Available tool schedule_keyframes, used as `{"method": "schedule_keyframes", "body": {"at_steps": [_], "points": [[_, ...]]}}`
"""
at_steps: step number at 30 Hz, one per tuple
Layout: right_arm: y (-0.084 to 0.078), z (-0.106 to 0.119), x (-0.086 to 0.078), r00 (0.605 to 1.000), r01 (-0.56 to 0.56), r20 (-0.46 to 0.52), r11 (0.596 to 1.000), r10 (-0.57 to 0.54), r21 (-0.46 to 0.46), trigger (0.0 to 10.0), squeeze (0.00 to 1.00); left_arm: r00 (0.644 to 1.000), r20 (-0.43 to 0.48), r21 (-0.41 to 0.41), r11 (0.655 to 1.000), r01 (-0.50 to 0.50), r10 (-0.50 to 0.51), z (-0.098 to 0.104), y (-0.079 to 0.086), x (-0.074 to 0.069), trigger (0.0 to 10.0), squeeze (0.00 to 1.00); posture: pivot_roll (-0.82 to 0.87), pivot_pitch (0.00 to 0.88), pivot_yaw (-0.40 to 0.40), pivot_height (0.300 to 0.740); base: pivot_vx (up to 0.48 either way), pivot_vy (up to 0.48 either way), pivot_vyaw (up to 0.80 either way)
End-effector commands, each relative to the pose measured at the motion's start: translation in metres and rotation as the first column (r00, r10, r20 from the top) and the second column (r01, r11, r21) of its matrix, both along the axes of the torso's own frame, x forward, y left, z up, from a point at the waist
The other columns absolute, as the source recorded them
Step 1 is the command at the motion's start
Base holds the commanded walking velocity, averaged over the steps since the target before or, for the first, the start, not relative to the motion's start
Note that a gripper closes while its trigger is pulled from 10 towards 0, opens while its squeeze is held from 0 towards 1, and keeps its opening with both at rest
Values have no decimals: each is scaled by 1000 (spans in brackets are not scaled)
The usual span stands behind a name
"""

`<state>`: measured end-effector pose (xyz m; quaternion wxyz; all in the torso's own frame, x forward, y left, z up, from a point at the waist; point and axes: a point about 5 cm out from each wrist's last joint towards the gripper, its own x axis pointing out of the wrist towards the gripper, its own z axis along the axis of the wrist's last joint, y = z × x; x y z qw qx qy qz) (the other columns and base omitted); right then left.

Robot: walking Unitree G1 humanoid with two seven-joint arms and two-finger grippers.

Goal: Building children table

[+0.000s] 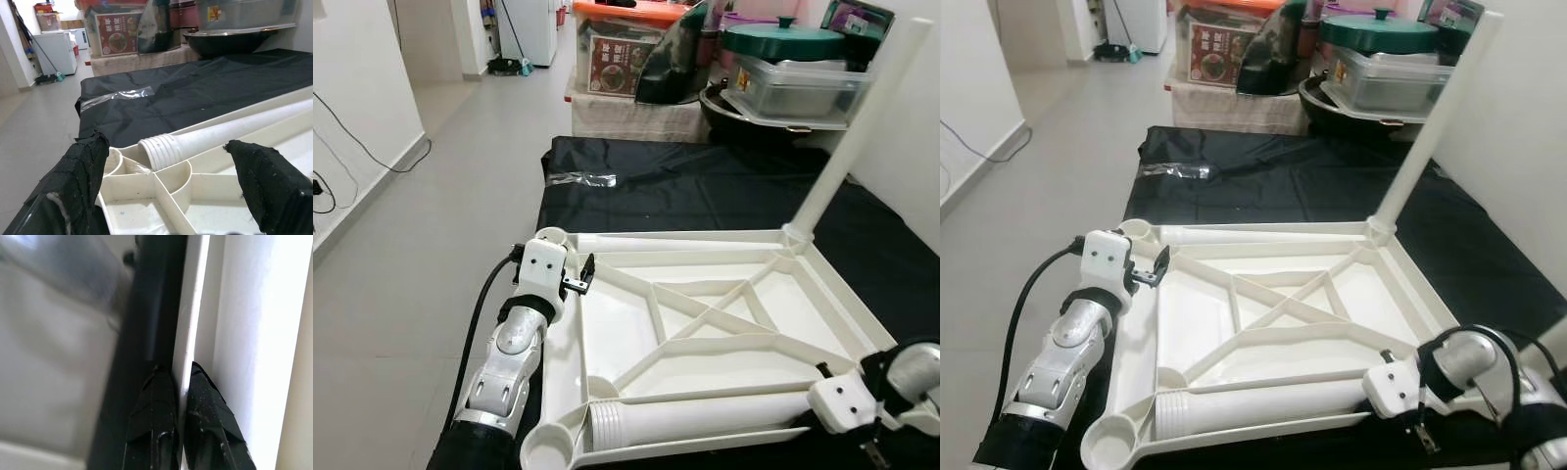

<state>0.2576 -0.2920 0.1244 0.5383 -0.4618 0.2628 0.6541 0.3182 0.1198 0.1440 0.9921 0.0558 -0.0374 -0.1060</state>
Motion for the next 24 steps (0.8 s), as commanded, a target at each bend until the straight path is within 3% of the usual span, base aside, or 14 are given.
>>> {"method": "schedule_keyframes", "body": {"at_steps": [1,6,7,8,10,11,12,13,14,16,17,19,23,24], "points": [[-1,6,11,995,15,94,999,-11,-40,0,0,1000,-6,2,1000,10,-10,-3,-3,0,10000,0,67,0,-93,740,0,0,0],[-2,9,23,975,95,203,995,-87,-30,0,0,1000,-5,3,1000,5,-5,-3,-2,0,10000,0,69,0,-98,740,0,0,0],[-3,11,31,951,145,279,989,-131,-31,7255,0,1000,-4,2,1000,3,-3,-3,-2,0,10000,0,69,0,-100,740,0,0,0],[-5,13,36,925,187,342,982,-164,-34,10000,0,1000,-5,2,1000,1,-1,-3,-2,0,10000,0,70,0,-102,740,0,0,0],[-5,13,36,925,187,342,982,-164,-34,10000,0,1000,-5,2,1000,1,-1,-3,-2,0,10000,0,70,0,-102,740,0,0,0],[-8,15,42,897,220,401,975,-187,-39,10000,0,1000,-5,2,1000,-1,1,-4,-2,-1,10000,0,69,0,-103,740,0,0,0],[-8,15,42,897,220,401,975,-187,-39,10000,0,1000,-5,2,1000,-1,1,-4,-2,-1,10000,0,69,0,-103,740,0,0,0],[-11,19,48,852,248,488,967,-188,-61,10000,0,1000,-6,2,1000,-2,2,-4,-2,-1,10000,0,65,0,-103,740,0,0,0],[-11,19,48,852,248,488,967,-188,-61,10000,0,1000,-6,2,1000,-2,2,-4,-2,-1,10000,0,65,0,-103,740,0,0,0],[-20,31,65,706,314,694,940,-140,-130,10000,0,1000,-10,1,1000,0,0,-6,-4,-2,10000,0,61,0,-102,740,0,0,0],[-20,31,65,706,314,694,940,-140,-130,10000,0,1000,-10,1,1000,0,0,-6,-4,-2,10000,0,61,0,-102,740,0,0,0],[-20,41,72,607,296,790,946,-81,-130,10000,0,1000,-13,0,1000,3,-3,-7,-5,-2,10000,0,62,0,-103,740,0,0,0],[-17,44,73,589,271,804,956,-74,-110,10000,0,1000,-13,0,1000,4,-4,-7,-5,-2,10000,0,62,0,-103,740,0,0,0],[-11,44,70,613,218,785,974,-91,-58,10000,0,1000,-14,1,1000,4,-4,-7,-5,-2,10000,0,58,0,-105,740,0,0,0]]}}
